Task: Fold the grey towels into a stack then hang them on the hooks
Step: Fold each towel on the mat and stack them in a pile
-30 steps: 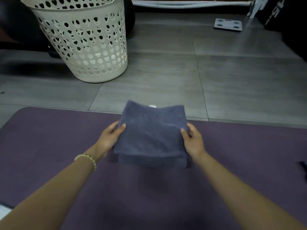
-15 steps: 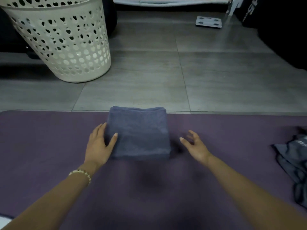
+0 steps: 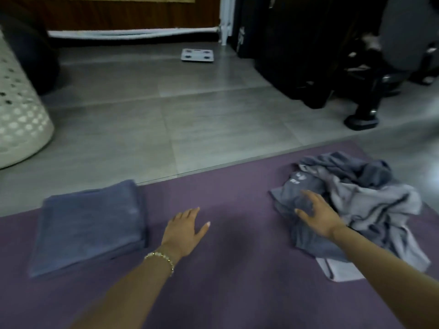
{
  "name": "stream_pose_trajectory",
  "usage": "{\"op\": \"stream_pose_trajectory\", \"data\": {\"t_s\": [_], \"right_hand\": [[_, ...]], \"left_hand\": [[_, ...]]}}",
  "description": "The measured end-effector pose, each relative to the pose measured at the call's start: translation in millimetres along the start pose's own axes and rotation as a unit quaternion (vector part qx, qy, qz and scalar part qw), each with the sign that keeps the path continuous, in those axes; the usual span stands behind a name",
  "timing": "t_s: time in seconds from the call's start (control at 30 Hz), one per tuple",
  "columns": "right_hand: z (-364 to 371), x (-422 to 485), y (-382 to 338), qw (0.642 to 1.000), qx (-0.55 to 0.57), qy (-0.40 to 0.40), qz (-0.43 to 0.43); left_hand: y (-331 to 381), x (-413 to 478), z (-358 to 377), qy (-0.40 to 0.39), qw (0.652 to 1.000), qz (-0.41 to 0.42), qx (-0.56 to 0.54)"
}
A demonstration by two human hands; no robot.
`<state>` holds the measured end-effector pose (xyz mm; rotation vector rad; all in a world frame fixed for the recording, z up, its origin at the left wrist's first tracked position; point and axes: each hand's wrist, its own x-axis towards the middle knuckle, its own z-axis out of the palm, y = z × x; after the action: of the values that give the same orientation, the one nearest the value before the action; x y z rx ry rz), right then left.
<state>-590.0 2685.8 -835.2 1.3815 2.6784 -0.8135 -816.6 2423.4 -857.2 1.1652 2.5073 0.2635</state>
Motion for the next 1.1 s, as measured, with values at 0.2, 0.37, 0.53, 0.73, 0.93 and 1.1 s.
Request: {"op": "stream_pose_trajectory", "data": {"t_s": [0.2,0.37,0.53,0.73,0.93,1.1], "right_hand": [[-11.0,-25.2,102.8,0.994,-0.082,0.067,0.023],[-37.0,-27.9,143.3,0.959,-0.110,0.257,-0.039],[-77.7,-3.3,138.1,0.950,-0.057,0.306,0.018],[-94.7,42.1,104.9,0.987,-0.016,0.126,0.103],[-54.5,27.1,100.8,0.968,0.033,0.202,0.147],[-96.3,8.1,74.9,0.934,0.102,0.339,0.053]], "left_hand": [[98.6,19.7,58.2,-0.076,0.995,0.057,-0.011],[136.4,28.6,86.2,-0.100,0.992,0.075,-0.008],[160.2,40.1,88.7,-0.095,0.991,0.092,-0.031],[183.0,54.0,82.2,-0.062,0.990,0.105,-0.072],[184.8,52.1,76.7,-0.054,0.988,0.118,-0.084],[183.3,48.4,43.9,-0.039,0.982,0.129,-0.129]]}}
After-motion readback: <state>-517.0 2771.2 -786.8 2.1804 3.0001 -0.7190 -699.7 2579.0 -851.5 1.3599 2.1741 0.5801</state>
